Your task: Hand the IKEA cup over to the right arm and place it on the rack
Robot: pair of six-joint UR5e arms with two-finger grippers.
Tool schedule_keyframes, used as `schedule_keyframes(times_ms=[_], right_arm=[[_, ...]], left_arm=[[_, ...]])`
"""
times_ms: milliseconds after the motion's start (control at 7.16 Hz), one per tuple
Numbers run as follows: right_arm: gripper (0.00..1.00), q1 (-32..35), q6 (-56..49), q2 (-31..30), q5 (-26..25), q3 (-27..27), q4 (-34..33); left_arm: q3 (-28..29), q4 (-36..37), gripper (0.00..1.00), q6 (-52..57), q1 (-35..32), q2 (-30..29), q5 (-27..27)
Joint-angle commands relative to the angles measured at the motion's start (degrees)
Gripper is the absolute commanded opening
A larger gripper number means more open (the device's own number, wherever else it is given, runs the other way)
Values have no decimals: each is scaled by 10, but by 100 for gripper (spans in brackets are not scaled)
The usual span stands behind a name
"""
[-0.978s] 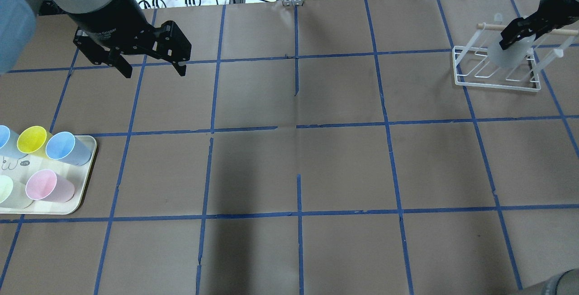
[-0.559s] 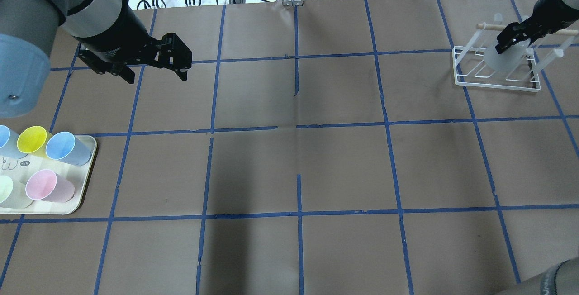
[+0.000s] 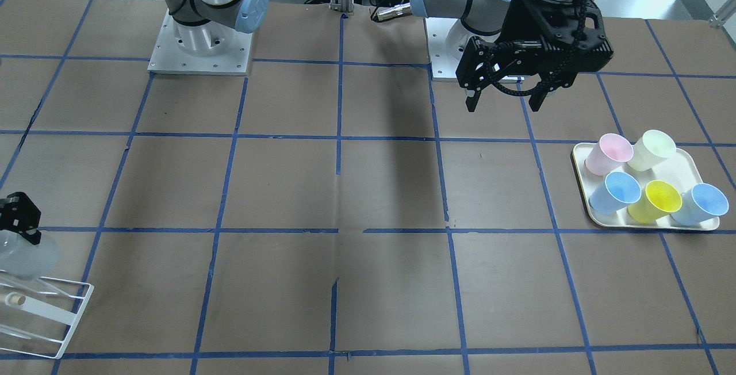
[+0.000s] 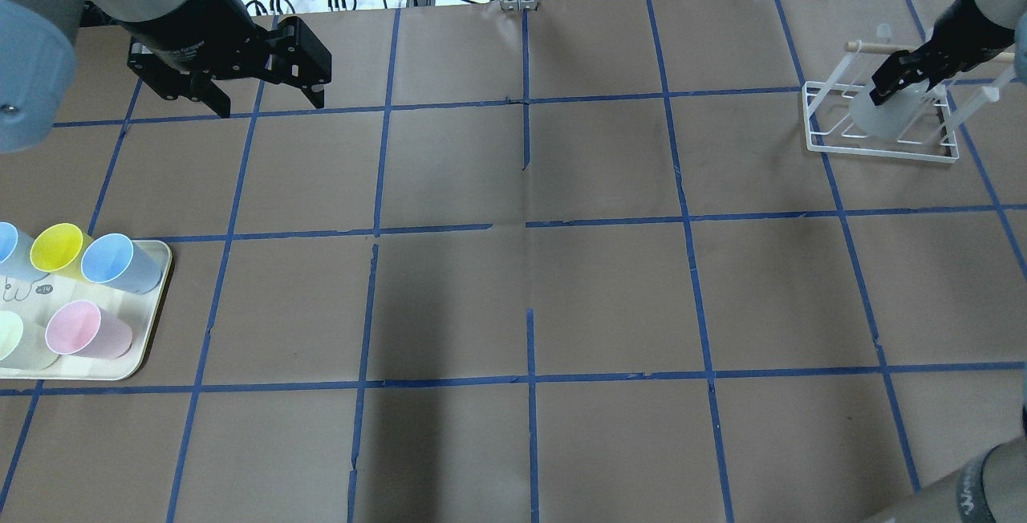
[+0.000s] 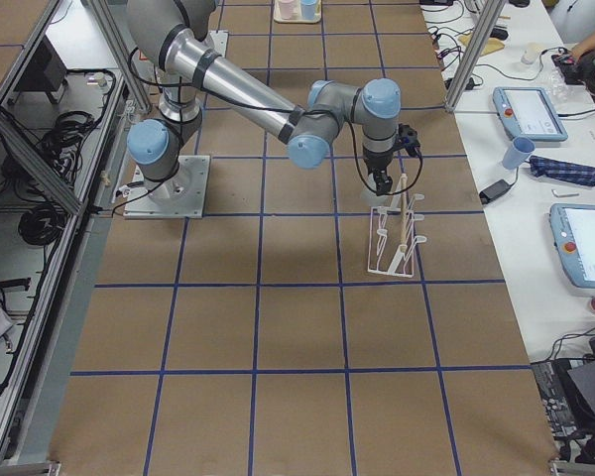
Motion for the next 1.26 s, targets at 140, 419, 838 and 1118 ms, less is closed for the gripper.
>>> schedule_keyframes(times_ms=[140, 419, 838, 1118], right_arm=[[56, -9, 5, 17, 2, 0, -1], [100, -12, 6, 24, 7, 0, 0], [100, -13, 8, 15, -2, -9, 6], [100, -9, 14, -17, -13, -60, 110]], left_arm=[[-7, -8, 100, 0, -2, 0, 3], [5, -15, 100, -48, -1, -15, -3], [1, -12, 100, -54, -1, -20, -10], [1, -13, 100, -48, -4, -19, -3]])
